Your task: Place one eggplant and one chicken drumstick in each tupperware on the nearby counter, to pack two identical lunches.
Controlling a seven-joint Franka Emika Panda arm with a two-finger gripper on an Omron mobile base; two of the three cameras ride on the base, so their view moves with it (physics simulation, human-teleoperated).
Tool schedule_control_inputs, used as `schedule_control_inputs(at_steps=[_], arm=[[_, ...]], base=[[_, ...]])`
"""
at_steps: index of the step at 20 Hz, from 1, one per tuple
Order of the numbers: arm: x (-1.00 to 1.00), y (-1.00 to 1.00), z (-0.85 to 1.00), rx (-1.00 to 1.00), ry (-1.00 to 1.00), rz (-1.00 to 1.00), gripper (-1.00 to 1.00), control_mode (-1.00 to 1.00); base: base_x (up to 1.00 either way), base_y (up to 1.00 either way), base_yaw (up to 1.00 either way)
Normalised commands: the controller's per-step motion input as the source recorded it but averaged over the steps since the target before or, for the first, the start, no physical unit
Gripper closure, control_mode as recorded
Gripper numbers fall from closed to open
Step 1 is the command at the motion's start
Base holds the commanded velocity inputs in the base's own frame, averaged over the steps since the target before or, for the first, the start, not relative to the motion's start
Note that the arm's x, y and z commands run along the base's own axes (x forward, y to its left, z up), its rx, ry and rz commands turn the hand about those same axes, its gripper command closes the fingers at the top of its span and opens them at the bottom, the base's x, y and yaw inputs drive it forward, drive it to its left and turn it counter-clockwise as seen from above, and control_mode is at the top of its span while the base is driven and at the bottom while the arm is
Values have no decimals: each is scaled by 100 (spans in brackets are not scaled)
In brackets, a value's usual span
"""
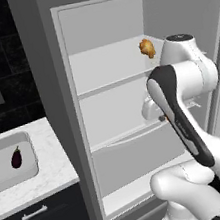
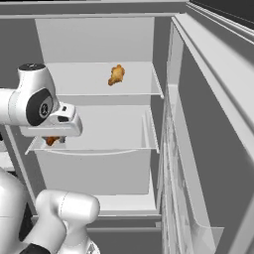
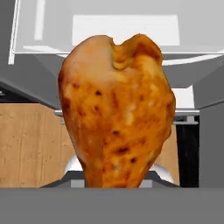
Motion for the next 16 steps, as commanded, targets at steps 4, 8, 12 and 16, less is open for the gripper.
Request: schedule_control_inputs(at_steps=[4, 8, 12, 16], arm=[[-55, 0, -77, 0, 19, 7, 100, -100], [-53, 0, -21, 0, 9, 1, 100, -100], [-30, 0, 0, 0, 0, 0, 100, 100], [0, 0, 0, 0, 0, 0, 100, 100]], base=[[0, 0, 0], [0, 0, 0], [-45, 5, 1], [-95, 77, 2]])
